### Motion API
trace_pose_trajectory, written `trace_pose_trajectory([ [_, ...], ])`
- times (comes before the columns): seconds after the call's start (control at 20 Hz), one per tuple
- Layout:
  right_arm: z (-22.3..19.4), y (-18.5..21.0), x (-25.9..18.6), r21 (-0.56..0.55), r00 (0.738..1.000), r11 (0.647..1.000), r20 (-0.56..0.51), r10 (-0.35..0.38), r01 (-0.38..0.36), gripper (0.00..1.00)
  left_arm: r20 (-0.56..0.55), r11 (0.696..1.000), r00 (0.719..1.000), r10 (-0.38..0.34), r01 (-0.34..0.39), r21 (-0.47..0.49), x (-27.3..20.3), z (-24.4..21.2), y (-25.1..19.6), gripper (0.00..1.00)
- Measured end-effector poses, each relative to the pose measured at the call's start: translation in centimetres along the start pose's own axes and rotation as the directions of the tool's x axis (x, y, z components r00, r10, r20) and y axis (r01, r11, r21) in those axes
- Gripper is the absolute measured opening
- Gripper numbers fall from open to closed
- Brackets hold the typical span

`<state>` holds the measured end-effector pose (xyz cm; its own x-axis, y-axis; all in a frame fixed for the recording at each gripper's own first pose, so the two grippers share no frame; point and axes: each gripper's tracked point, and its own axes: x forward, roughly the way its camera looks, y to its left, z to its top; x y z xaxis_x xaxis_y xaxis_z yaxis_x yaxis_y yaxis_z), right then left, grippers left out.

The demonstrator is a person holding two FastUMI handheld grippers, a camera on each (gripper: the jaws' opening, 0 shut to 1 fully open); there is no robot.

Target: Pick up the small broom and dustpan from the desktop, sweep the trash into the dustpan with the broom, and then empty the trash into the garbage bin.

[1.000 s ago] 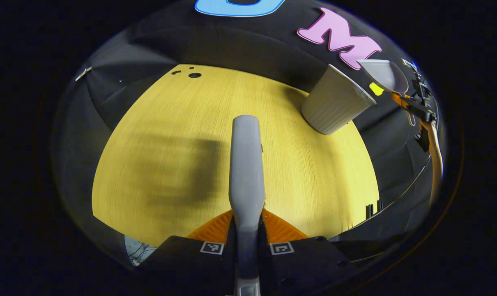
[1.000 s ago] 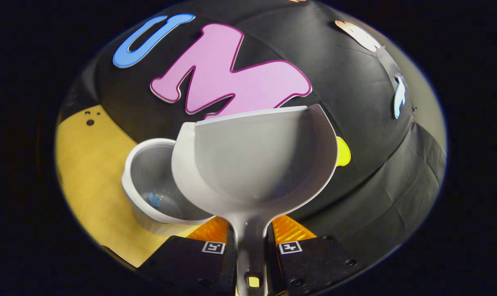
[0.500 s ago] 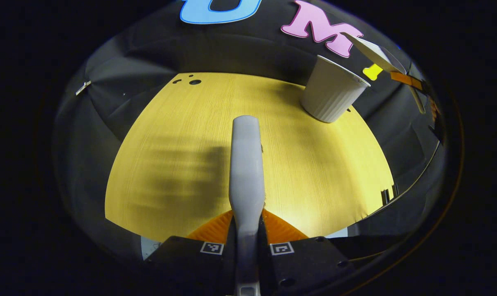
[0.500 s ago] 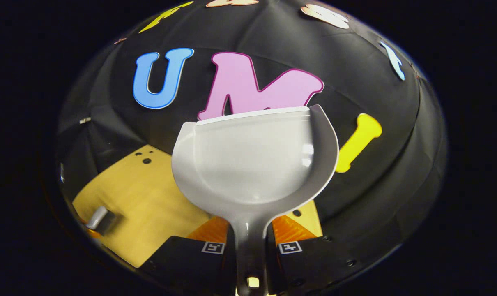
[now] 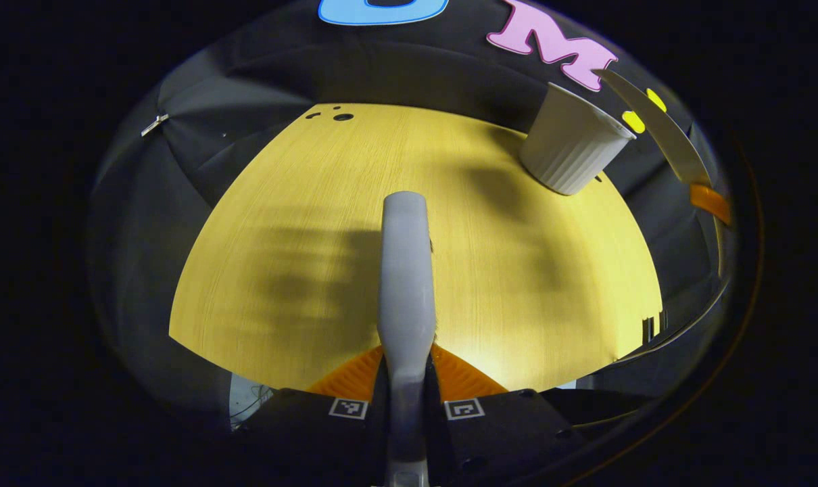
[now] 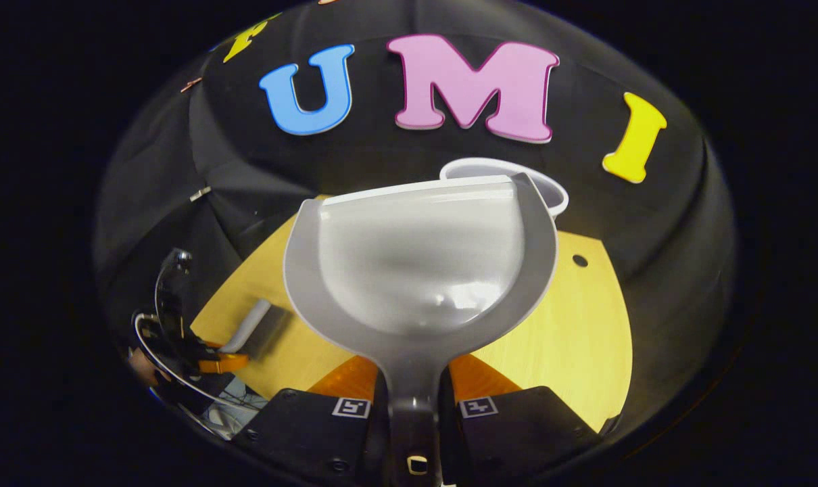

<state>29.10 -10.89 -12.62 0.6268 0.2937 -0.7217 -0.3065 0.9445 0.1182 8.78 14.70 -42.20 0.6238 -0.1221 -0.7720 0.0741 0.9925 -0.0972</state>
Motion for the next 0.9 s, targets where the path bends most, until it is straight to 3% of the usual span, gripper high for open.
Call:
trace_pose_trajectory([
  [0.2, -1.9, 0.2, 1.8, 0.046, 0.992, 0.999, -0.125, 0.012, -0.006, 0.33, -0.037, 1.0, 0.999, 0.023, -0.024, -0.001, 2.0, 0.1, -0.2, 0.27],
  [0.45, -2.1, -0.8, 2.5, 0.091, 0.954, 0.996, -0.298, 0.02, 0.007, 0.33, -0.11, 0.999, 0.993, 0.038, -0.034, 0.035, 5.7, 0.9, -0.5, 0.27],
  [0.65, -1.3, -0.8, 2.7, 0.122, 0.938, 0.992, -0.346, 0.014, 0.03, 0.33, -0.093, 0.988, 0.991, 0.094, -0.082, 0.128, 8.4, 3.8, 0.0, 0.27],
  [0.75, -1.3, -0.7, 2.9, 0.143, 0.935, 0.988, -0.356, 0.001, 0.053, 0.33, -0.1, 0.985, 0.99, 0.096, -0.081, 0.151, 9.1, 4.6, 0.4, 0.31],
  [0.85, -1.7, -0.7, 3.4, 0.179, 0.93, 0.981, -0.368, -0.003, 0.074, 0.33, -0.127, 0.983, 0.987, 0.098, -0.076, 0.168, 9.7, 4.5, 1.1, 0.28],
  [0.9, -2.0, -0.7, 3.5, 0.195, 0.927, 0.978, -0.375, 0.0, 0.079, 0.39, -0.142, 0.983, 0.986, 0.093, -0.068, 0.171, 9.8, 4.4, 1.2, 0.28],
])
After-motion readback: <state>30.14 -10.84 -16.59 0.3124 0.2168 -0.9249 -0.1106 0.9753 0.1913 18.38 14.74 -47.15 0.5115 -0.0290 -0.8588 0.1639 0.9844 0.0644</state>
